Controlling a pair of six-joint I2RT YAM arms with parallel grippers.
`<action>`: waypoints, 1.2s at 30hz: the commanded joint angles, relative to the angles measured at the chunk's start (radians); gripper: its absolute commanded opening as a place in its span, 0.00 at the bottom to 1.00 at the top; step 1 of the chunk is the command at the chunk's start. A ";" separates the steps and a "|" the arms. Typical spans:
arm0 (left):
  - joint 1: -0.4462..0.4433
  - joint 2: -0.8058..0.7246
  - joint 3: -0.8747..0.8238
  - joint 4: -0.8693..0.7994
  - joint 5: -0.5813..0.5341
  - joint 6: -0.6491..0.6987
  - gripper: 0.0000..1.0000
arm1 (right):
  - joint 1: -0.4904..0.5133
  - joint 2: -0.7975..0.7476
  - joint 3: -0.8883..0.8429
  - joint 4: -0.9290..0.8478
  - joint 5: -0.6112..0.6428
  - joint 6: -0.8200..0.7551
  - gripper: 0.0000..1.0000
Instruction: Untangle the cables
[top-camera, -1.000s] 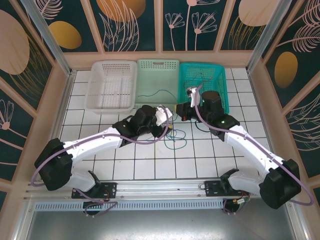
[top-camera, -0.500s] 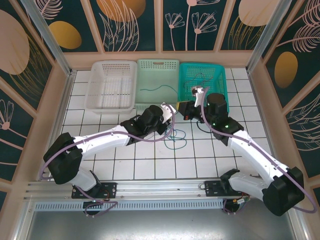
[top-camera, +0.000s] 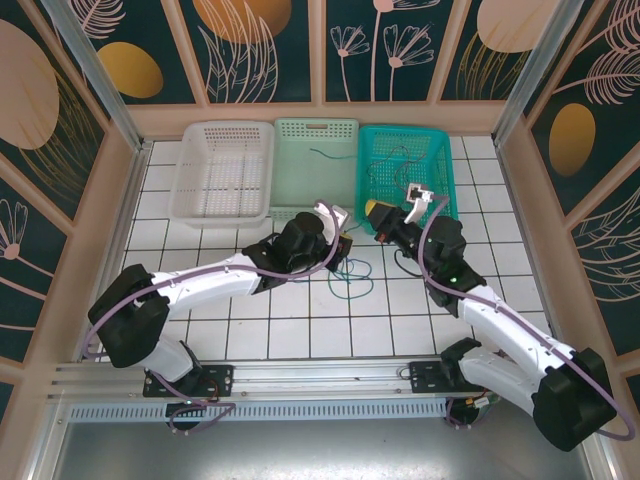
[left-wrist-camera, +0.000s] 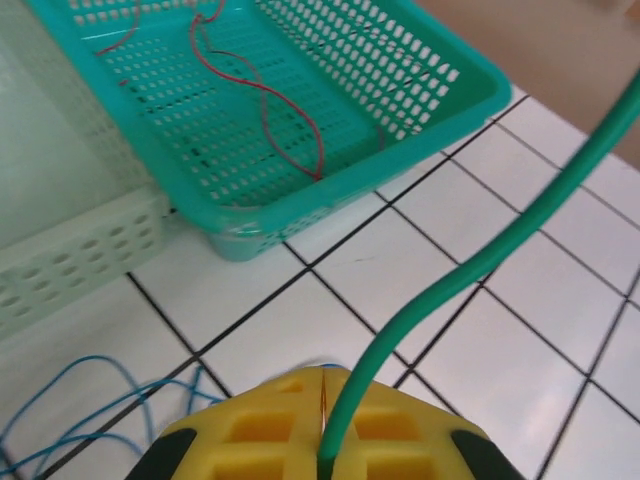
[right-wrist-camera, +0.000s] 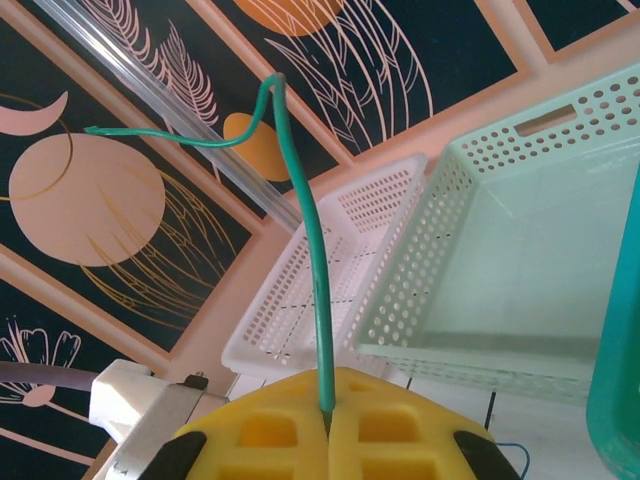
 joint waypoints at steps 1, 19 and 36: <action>0.003 -0.022 -0.028 -0.021 -0.011 -0.009 0.44 | 0.003 -0.007 0.064 -0.045 0.019 -0.046 0.00; 0.142 -0.332 -0.188 0.156 -0.197 -0.176 0.99 | 0.046 0.000 0.072 -0.208 0.012 -0.207 0.00; 0.220 -0.250 -0.178 0.441 0.018 -0.345 0.99 | 0.119 0.027 0.063 -0.125 -0.029 -0.237 0.00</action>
